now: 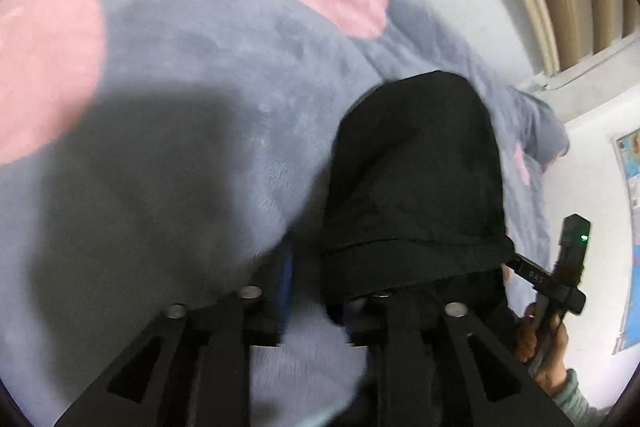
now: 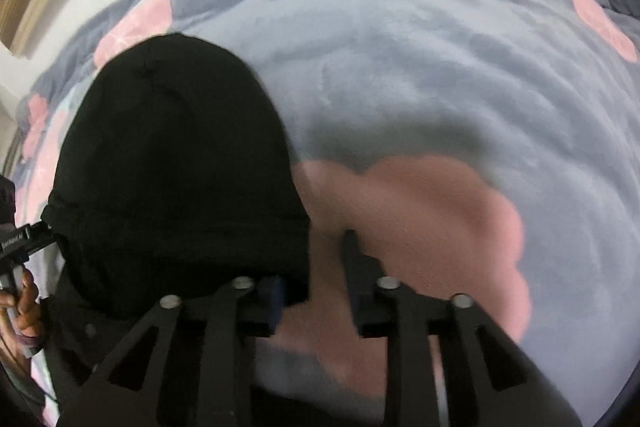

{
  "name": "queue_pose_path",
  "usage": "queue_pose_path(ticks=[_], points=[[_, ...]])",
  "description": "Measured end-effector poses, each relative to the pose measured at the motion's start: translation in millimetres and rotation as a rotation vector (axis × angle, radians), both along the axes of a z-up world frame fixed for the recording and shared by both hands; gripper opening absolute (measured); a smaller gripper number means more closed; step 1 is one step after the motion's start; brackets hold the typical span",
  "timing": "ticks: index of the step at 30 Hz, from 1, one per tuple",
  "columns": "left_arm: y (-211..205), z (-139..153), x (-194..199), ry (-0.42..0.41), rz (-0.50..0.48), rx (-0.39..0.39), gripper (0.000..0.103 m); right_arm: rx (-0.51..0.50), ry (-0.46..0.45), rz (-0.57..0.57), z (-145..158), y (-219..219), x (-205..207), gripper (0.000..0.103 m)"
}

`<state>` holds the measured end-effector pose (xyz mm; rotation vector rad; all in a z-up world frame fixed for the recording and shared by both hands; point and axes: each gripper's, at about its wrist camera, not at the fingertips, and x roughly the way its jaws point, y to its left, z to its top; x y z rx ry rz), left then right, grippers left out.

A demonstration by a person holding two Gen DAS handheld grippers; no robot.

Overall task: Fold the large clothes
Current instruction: 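Lift the hood with both grippers and fold it toward the hem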

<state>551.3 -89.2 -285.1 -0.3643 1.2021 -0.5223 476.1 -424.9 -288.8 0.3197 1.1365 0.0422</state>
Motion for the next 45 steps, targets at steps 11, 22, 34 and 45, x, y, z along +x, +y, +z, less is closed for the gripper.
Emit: queue_pose_path(ticks=[11, 22, 34, 45], points=[[-1, 133, -43, -0.320, -0.063, 0.027, 0.044, 0.033, -0.198, 0.060, 102, 4, -5, 0.058], [-79, 10, -8, -0.126, -0.244, 0.133, 0.046, -0.046, 0.011, 0.260, -9, 81, 35, 0.060], [-55, 82, -13, -0.282, -0.163, 0.047, 0.046, 0.121, -0.133, 0.124, 40, 38, 31, 0.060], [-26, -2, 19, -0.049, -0.050, 0.066, 0.055, 0.124, 0.047, 0.072, -38, 8, 39, 0.063]])
